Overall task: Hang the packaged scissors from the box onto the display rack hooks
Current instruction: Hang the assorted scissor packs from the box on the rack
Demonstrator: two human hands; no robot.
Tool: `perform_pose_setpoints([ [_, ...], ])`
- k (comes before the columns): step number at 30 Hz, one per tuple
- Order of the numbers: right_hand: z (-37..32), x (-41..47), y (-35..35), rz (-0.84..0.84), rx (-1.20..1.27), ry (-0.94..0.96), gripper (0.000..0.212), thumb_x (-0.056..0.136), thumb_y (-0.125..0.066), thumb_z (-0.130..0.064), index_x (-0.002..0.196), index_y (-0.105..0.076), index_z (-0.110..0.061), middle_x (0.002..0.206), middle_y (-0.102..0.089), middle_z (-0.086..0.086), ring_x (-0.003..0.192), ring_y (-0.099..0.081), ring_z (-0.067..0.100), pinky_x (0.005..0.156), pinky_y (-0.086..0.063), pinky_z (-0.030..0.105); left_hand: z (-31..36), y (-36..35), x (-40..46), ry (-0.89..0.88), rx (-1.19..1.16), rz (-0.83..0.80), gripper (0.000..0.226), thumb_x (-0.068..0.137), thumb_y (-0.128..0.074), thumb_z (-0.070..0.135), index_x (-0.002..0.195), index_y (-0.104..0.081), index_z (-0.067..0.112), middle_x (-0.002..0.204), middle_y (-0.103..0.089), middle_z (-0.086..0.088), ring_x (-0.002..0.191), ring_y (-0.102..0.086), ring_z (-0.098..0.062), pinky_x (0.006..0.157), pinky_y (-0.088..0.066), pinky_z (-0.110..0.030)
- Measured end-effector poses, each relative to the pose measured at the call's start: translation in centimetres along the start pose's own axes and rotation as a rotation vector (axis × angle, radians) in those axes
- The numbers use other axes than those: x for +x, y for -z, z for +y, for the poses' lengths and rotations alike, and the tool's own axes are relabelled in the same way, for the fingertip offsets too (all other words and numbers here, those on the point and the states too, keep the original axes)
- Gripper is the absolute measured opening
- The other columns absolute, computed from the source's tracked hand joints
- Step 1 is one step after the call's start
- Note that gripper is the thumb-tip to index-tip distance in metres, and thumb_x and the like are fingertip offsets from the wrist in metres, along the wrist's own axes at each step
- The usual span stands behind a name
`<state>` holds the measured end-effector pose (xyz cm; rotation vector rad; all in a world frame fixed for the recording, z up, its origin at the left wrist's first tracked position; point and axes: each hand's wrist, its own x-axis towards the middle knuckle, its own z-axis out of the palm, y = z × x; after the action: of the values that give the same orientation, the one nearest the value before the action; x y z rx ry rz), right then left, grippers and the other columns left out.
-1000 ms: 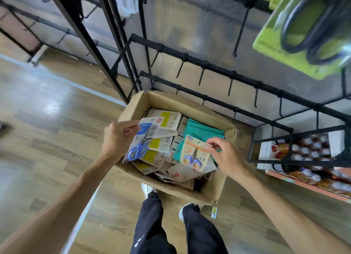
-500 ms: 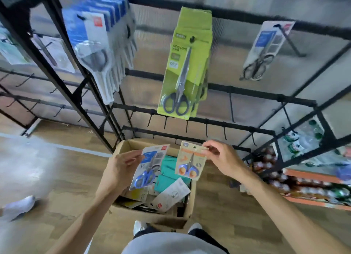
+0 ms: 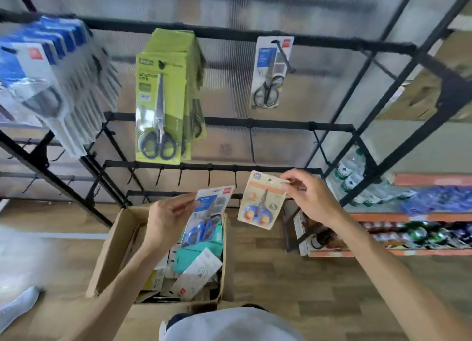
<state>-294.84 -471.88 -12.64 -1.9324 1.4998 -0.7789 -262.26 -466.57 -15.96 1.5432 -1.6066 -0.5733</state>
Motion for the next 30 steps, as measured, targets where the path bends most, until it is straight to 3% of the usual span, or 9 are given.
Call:
perform_pose_setpoints([
  [2,0.9,-0.2,1.5,0.017,0.004,0.002,0.008,0.098,-0.061,-0.022,0.104,-0.064,-0.017,0.105,-0.068,-0.003,0.094,-0.064,-0.004,0.07,-0.057,0.021,0.8,-1.2,0.4,0.01,-0.046,-0.009,0.017,0.087,-0.073,0.007,0.101,-0.079,0.015,0.083,-0.077,0.005,0.06,-0.06,0.009,0.057,-0.054,-0.021],
  [5,2.3,-0.3,3.7,0.042,-0.026,0.04,0.006,0.099,-0.059,-0.019,0.102,-0.064,-0.017,0.104,-0.069,-0.007,0.097,-0.066,0.005,0.074,-0.057,0.03,2.5,-2.8,1.2,-0.014,-0.075,0.008,0.017,0.087,-0.073,0.007,0.101,-0.079,0.013,0.084,-0.076,0.008,0.066,-0.068,-0.005,0.059,-0.057,-0.032],
  [8,3.2,-0.1,5.6,0.054,-0.016,0.055,0.007,0.099,-0.059,-0.018,0.103,-0.064,-0.015,0.103,-0.07,-0.006,0.097,-0.066,0.005,0.076,-0.058,0.033,3.9,-4.3,2.1,-0.004,-0.088,0.007,0.018,0.087,-0.072,0.009,0.104,-0.079,0.014,0.087,-0.076,0.009,0.068,-0.068,-0.001,0.06,-0.058,-0.035],
  [13,4.6,-0.2,7.1,0.057,-0.025,0.054,0.007,0.1,-0.058,-0.019,0.102,-0.064,-0.016,0.101,-0.07,-0.007,0.094,-0.066,0.005,0.074,-0.057,0.036,4.6,-6.2,2.3,0.001,-0.106,0.004,0.015,0.089,-0.07,0.008,0.101,-0.078,0.013,0.082,-0.076,0.002,0.071,-0.071,-0.028,0.056,-0.058,-0.042],
  [17,6.6,-0.6,8.5,0.081,-0.031,0.003,0.007,0.099,-0.059,-0.02,0.103,-0.063,-0.017,0.099,-0.067,-0.014,0.092,-0.064,-0.003,0.071,-0.055,0.024,5.1,-7.6,2.5,-0.012,-0.072,0.009,0.012,0.09,-0.07,0.009,0.098,-0.078,0.013,0.078,-0.075,-0.003,0.064,-0.068,-0.021,0.052,-0.057,-0.042],
  [20,9.0,-1.0,9.5,0.072,-0.046,-0.094,0.006,0.1,-0.058,-0.022,0.105,-0.061,-0.02,0.1,-0.066,-0.012,0.088,-0.063,-0.007,0.064,-0.049,0.012,5.7,-9.0,2.5,-0.016,-0.045,0.016,0.013,0.088,-0.072,0.008,0.098,-0.078,0.013,0.076,-0.074,0.001,0.064,-0.07,-0.025,0.05,-0.054,-0.039],
  [26,14.3,0.5,10.6,0.128,0.086,-0.39,0.015,0.101,-0.058,-0.026,0.111,-0.064,-0.019,0.108,-0.068,-0.004,0.097,-0.066,0.015,0.075,-0.052,0.026,6.6,-12.0,2.9,-0.067,-0.046,-0.089,0.008,0.09,-0.07,0.007,0.089,-0.077,0.01,0.077,-0.075,-0.001,0.066,-0.07,-0.028,0.047,-0.056,-0.043],
  [30,15.7,2.1,10.4,0.156,0.099,-0.466,0.023,0.101,-0.057,-0.028,0.12,-0.064,-0.018,0.112,-0.065,-0.001,0.101,-0.062,0.016,0.077,-0.046,0.026,7.3,-13.5,4.0,-0.066,-0.04,-0.139,0.017,0.089,-0.069,0.004,0.086,-0.078,0.019,0.077,-0.074,0.009,0.064,-0.067,-0.014,0.042,-0.05,-0.029],
])
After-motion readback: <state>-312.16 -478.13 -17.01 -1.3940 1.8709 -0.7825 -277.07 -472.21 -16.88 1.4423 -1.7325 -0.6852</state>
